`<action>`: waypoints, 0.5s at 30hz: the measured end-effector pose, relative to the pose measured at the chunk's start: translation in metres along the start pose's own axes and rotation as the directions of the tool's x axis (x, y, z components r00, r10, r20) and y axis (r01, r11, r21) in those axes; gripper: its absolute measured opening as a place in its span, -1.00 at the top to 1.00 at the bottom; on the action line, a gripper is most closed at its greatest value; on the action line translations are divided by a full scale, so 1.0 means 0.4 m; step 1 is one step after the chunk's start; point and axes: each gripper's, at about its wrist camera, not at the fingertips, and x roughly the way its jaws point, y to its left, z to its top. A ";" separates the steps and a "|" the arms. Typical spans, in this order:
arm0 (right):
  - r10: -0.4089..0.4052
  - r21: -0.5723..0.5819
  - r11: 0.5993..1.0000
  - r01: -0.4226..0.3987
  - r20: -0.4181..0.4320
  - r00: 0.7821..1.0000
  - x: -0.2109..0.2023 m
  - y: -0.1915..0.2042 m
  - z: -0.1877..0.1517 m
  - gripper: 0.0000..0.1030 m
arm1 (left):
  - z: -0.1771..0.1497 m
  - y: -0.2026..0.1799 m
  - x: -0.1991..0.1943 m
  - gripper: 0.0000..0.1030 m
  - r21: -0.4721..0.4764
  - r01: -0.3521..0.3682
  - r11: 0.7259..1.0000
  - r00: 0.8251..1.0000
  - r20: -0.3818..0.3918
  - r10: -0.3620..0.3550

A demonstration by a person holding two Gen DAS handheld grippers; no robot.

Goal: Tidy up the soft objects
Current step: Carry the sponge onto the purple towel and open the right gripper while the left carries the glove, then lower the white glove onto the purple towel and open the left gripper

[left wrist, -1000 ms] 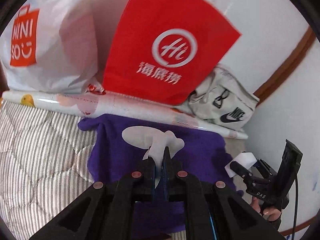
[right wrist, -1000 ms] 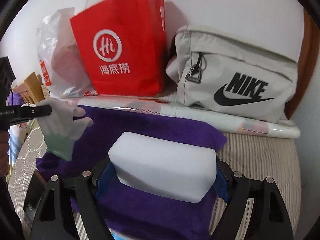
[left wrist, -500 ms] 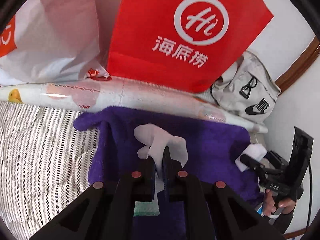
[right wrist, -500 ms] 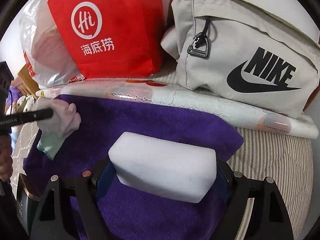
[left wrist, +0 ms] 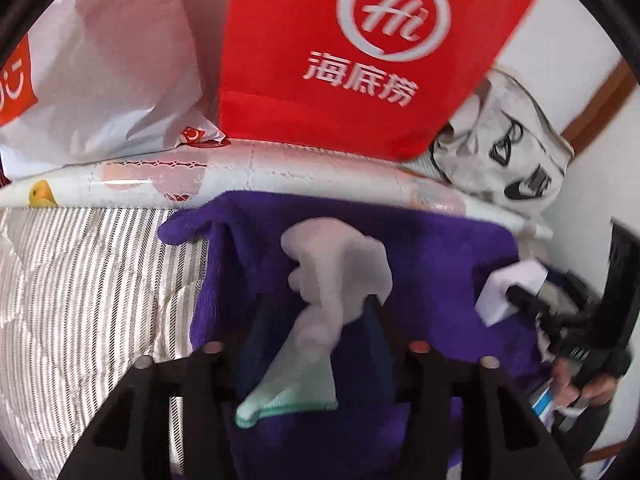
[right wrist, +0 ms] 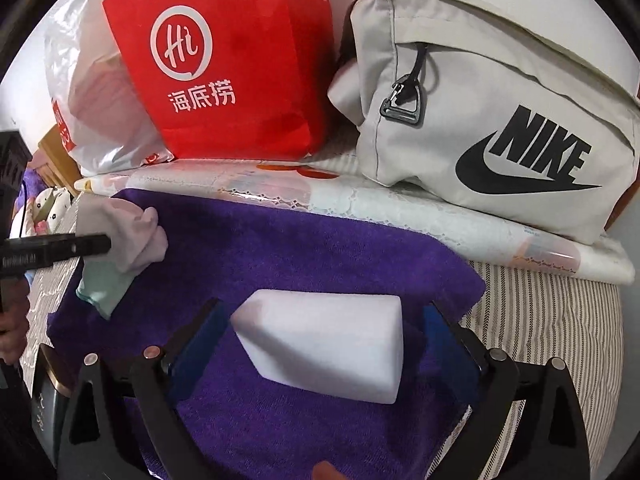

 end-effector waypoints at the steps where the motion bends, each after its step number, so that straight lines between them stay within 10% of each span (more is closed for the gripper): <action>1: -0.002 -0.001 1.000 0.002 0.002 1.000 -0.005 0.001 0.000 -0.89 | -0.007 -0.008 -0.002 0.05 0.014 0.001 1.000 1.000 0.007 -0.001; 8: 0.009 -0.019 1.000 -0.009 0.012 1.000 -0.049 0.019 -0.011 -0.89 | -0.061 -0.024 -0.017 0.05 0.076 0.156 0.985 0.988 -0.015 -0.156; 15: 0.039 -0.041 0.998 -0.038 0.027 0.999 -0.111 0.054 -0.050 -0.89 | -0.108 0.013 -0.073 0.05 0.051 0.166 0.985 0.986 -0.018 -0.166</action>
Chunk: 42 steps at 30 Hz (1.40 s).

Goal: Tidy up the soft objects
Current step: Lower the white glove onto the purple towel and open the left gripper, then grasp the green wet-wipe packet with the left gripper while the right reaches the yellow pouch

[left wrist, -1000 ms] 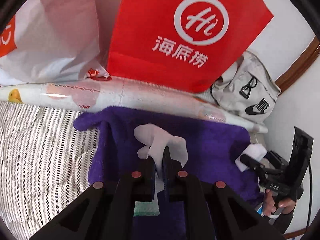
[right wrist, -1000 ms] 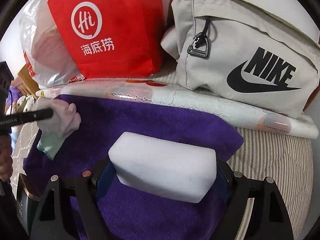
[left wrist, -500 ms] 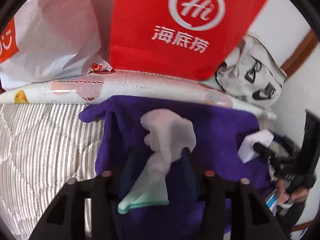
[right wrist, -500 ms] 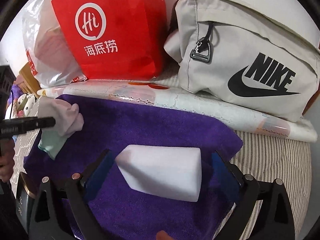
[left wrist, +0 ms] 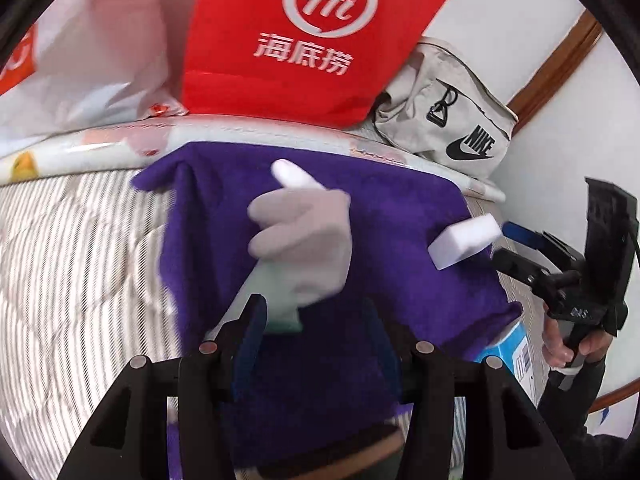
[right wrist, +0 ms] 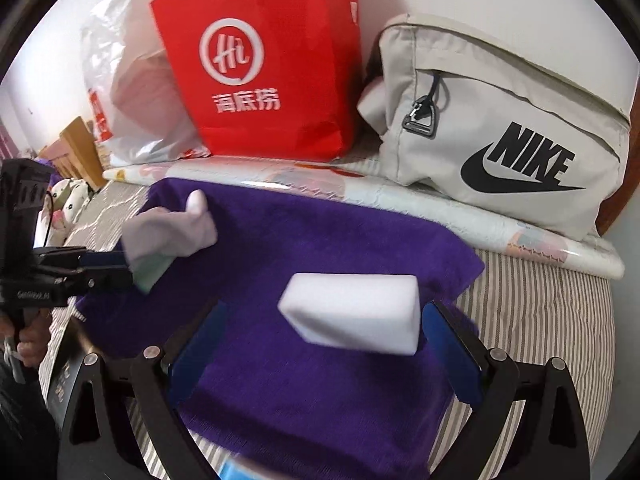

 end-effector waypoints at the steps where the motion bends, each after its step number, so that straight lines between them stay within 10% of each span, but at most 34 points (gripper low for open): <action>1: 0.000 0.001 1.000 0.000 0.006 1.000 -0.012 0.007 -0.007 -0.89 | -0.008 0.005 -0.013 0.05 -0.011 -0.003 1.000 1.000 0.005 0.003; 23: 0.040 0.093 0.995 -0.046 0.065 0.997 -0.322 0.130 -0.272 -0.89 | -0.322 -0.065 -0.323 0.05 -0.070 -0.061 0.996 0.987 0.148 0.071; 42: 0.087 0.122 0.987 -0.102 0.127 0.988 -0.439 0.205 -0.555 -0.87 | -0.625 -0.216 -0.244 0.05 0.089 -0.129 0.988 0.991 0.029 0.127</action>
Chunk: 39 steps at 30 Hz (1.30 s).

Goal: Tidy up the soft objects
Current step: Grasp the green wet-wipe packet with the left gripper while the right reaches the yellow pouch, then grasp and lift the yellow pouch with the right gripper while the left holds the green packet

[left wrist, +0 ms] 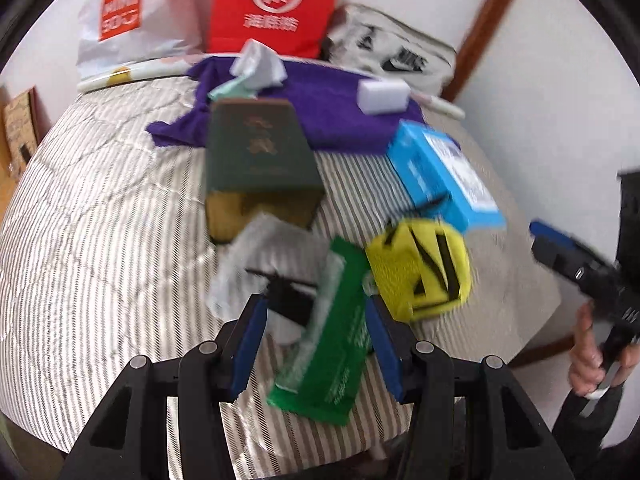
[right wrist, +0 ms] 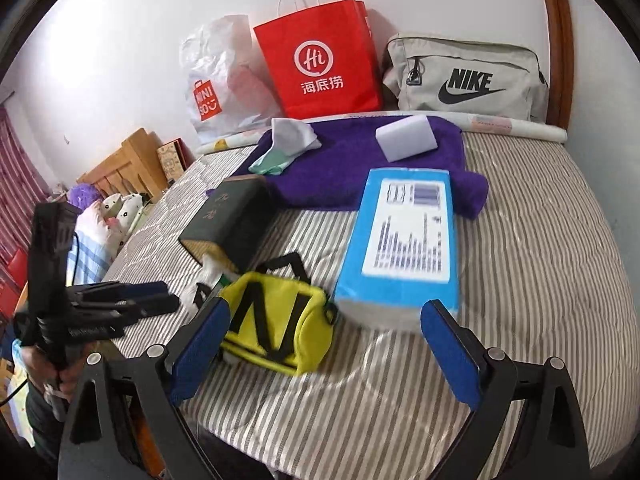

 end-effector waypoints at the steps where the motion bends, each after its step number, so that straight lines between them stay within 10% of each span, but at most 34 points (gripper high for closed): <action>1: -0.001 0.000 1.000 0.001 0.002 1.000 -0.003 0.000 -0.006 -0.87 | -0.007 -0.007 0.008 0.05 0.012 0.002 1.000 1.000 -0.011 -0.002; 22: 0.005 -0.042 0.999 -0.007 -0.050 0.999 0.050 0.041 -0.077 -0.87 | -0.053 -0.061 0.074 0.22 0.159 -0.051 0.986 0.999 0.003 0.051; 31: -0.082 0.000 0.997 0.082 -0.052 0.995 0.113 0.020 -0.092 -0.81 | -0.054 0.004 0.021 0.25 0.060 -0.039 0.997 0.999 0.022 0.038; 39: 0.048 0.149 0.988 -0.034 -0.090 0.995 0.167 -0.041 -0.107 0.23 | -0.072 0.040 0.045 0.25 -0.018 0.009 1.000 1.000 -0.010 -0.009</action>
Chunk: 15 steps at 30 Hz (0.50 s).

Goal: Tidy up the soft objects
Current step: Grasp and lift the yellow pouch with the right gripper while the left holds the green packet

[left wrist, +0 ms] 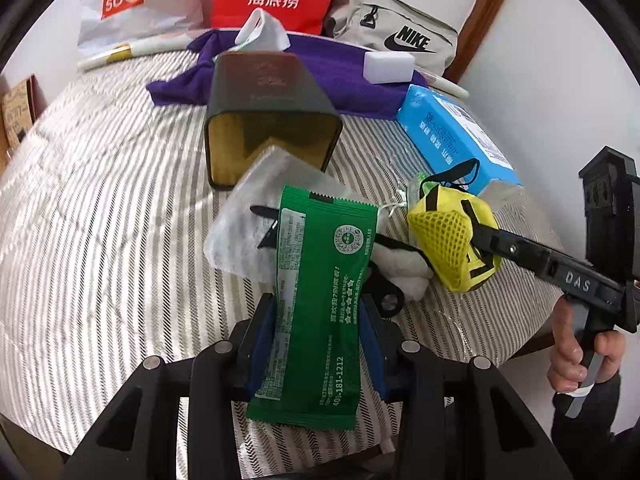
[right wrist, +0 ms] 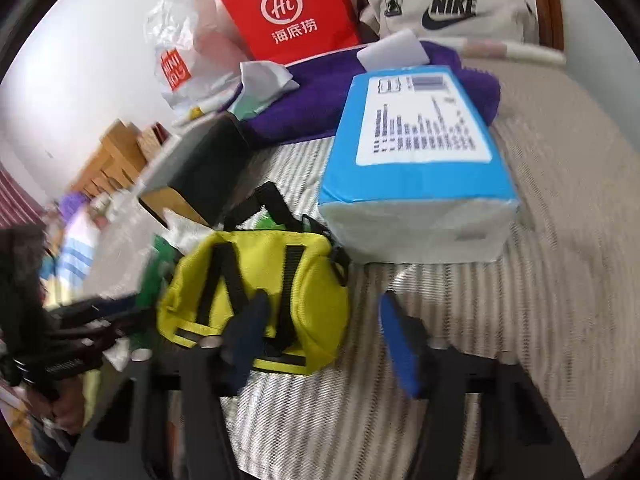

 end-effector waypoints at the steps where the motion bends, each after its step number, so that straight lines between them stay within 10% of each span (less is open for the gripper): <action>1: 0.038 0.027 0.999 -0.038 0.004 0.999 0.000 -0.009 -0.002 0.37 | -0.001 0.003 0.004 0.25 -0.006 0.004 1.000 1.000 -0.004 -0.004; 15: -0.044 -0.106 0.993 0.055 0.105 0.993 -0.147 0.013 -0.020 0.81 | -0.007 0.003 0.008 0.25 -0.027 -0.006 1.000 1.000 0.007 0.007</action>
